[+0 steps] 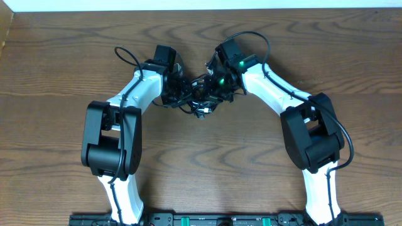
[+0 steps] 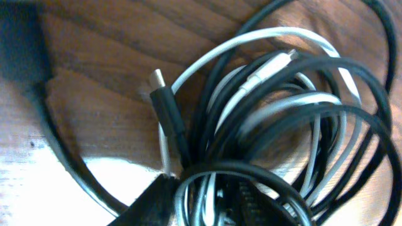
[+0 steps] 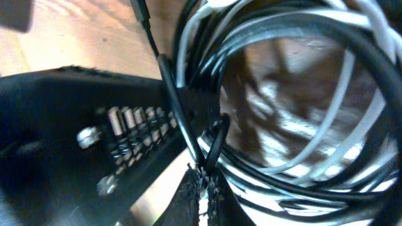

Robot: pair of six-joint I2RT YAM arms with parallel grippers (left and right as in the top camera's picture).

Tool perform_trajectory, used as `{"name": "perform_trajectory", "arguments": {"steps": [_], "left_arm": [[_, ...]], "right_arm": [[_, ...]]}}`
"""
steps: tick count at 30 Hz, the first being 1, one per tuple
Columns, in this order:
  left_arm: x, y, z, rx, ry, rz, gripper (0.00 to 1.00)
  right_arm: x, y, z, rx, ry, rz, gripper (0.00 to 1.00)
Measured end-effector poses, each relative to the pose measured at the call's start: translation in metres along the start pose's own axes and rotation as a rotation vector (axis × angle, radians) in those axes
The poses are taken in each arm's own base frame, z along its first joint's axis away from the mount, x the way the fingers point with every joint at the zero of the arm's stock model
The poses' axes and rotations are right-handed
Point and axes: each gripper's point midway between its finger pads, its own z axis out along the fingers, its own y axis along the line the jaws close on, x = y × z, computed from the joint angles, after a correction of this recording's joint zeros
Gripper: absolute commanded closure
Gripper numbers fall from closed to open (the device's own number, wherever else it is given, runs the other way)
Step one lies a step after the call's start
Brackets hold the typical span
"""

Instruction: Untangle cables

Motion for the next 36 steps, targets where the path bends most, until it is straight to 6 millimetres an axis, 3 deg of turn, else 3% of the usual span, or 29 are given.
{"name": "perform_trajectory", "arguments": {"steps": [13, 14, 16, 18, 27, 36], "left_arm": [[0.000, 0.001, 0.002, -0.001, 0.003, -0.001, 0.92], [0.000, 0.001, 0.002, -0.001, 0.002, -0.001, 0.92], [0.000, 0.001, 0.002, -0.001, 0.002, -0.001, 0.92], [0.000, 0.001, 0.002, -0.001, 0.002, -0.001, 0.92], [0.000, 0.001, 0.002, 0.000, 0.003, -0.001, 0.92], [0.000, 0.001, 0.003, -0.001, 0.003, 0.000, 0.92]], "right_arm": [[-0.007, 0.009, -0.020, -0.156, 0.034, 0.034, 0.99], [-0.008, 0.008, -0.022, -0.160, 0.032, 0.038, 0.96], [-0.009, 0.005, -0.024, -0.159, 0.031, 0.053, 0.71], [-0.007, 0.004, -0.023, -0.149, 0.036, 0.059, 0.66], [0.004, -0.006, -0.004, 0.005, 0.022, 0.129, 0.74], [0.011, -0.011, 0.017, 0.171, -0.052, 0.201, 0.76]]}}
